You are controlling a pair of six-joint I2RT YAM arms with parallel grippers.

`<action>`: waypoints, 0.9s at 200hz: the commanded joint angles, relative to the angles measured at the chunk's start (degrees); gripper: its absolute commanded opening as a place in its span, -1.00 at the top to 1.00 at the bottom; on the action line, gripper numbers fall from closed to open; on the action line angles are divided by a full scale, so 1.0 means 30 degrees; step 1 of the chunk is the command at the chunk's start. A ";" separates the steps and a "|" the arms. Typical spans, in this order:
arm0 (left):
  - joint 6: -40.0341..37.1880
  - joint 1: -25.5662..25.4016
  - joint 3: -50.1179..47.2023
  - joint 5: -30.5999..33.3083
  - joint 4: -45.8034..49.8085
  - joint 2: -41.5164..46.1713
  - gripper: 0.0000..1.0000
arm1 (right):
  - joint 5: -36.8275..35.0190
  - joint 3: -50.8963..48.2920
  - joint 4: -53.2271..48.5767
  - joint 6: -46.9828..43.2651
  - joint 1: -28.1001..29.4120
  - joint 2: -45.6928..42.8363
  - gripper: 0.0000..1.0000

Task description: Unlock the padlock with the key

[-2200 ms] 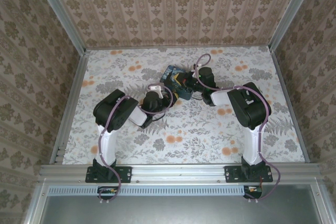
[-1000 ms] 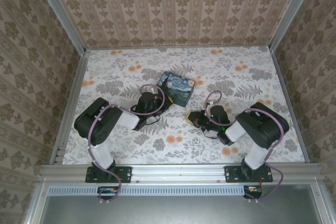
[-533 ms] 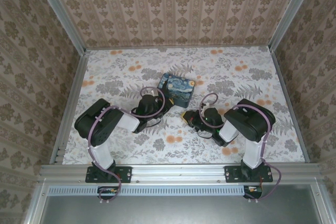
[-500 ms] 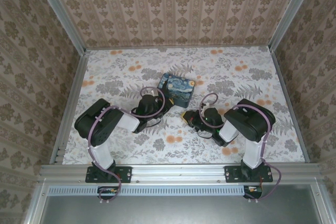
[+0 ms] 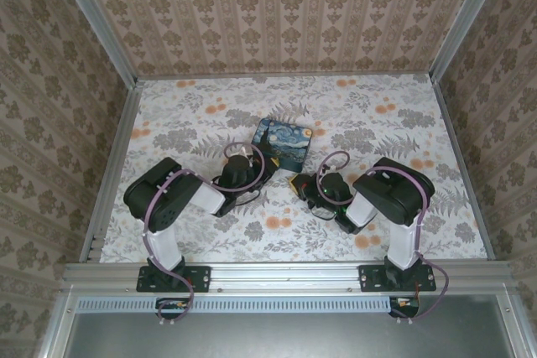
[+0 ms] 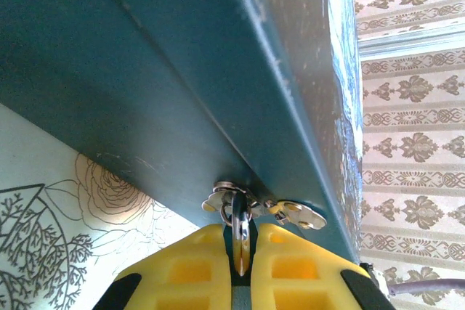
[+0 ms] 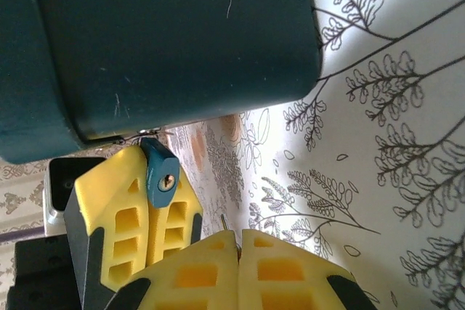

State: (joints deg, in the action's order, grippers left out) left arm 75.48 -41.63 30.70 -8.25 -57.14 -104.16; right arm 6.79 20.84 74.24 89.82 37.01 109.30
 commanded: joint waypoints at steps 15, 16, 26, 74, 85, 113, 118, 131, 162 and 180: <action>0.0273 -0.0244 0.0080 0.0432 -0.1455 -0.0059 1.00 | -0.0978 0.0545 0.0778 0.0805 0.0226 0.0468 1.00; 0.0271 -0.0259 0.0080 0.0434 -0.1457 -0.0057 1.00 | -0.0976 0.0549 0.0760 0.0813 0.0228 0.0475 1.00; 0.0313 -0.0288 0.0051 0.0494 -0.1502 -0.0071 1.00 | -0.1016 0.0662 0.0756 0.0850 0.0230 0.0491 1.00; 0.0357 -0.0416 0.0021 0.0625 -0.1591 -0.0057 1.00 | -0.1145 0.1109 0.0754 0.1092 0.0289 0.0741 1.00; 0.0381 -0.0450 0.0050 0.0670 -0.1606 -0.0056 1.00 | -0.1225 0.1165 0.0747 0.1171 0.0295 0.0761 1.00; 0.0386 -0.0590 0.0051 0.0736 -0.1606 -0.0034 1.00 | -0.1294 0.1358 0.0738 0.1238 0.0289 0.0833 1.00; 0.0386 -0.0597 0.0051 0.0757 -0.1608 -0.0034 1.00 | -0.1294 0.1399 0.0723 0.1253 0.0289 0.0825 1.00; 0.0385 -0.0656 0.0032 0.0815 -0.1614 -0.0030 1.00 | -0.1321 0.1512 0.0727 0.1319 0.0289 0.0852 1.00; 0.0415 -0.0764 -0.0066 0.0911 -0.1606 -0.0026 1.00 | -0.1456 0.1626 0.0734 0.1352 0.0288 0.0863 1.00; 0.0465 -0.0801 -0.0121 0.0963 -0.1633 -0.0048 1.00 | -0.1526 0.1615 0.0737 0.1349 0.0261 0.0843 1.00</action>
State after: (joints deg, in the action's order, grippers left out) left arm 76.31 -43.48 30.70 -6.15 -57.56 -104.16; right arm 4.34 24.80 74.56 93.23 37.45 111.13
